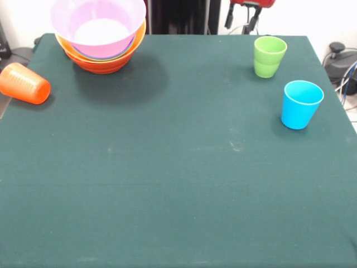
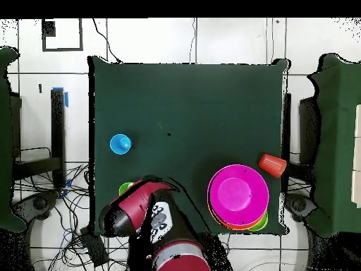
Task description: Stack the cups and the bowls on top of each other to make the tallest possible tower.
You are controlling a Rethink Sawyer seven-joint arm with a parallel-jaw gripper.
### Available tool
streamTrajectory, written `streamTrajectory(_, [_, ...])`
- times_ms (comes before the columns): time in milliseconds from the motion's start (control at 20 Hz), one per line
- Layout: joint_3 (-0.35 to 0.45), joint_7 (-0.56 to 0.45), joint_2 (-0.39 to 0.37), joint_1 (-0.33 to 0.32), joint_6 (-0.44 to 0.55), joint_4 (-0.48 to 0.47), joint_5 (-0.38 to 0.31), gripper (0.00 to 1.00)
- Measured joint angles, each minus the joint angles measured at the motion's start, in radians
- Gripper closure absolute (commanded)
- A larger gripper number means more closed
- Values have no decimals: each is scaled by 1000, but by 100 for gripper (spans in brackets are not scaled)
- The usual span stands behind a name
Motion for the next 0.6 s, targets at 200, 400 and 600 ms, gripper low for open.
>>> streamTrajectory(200, [-82,30,65,104,-30,-34,1,0])
streamTrajectory(400, [-151,44,87,193,-30,-63,1,0])
streamTrajectory(600, [-230,54,102,289,-25,-108,1,0])
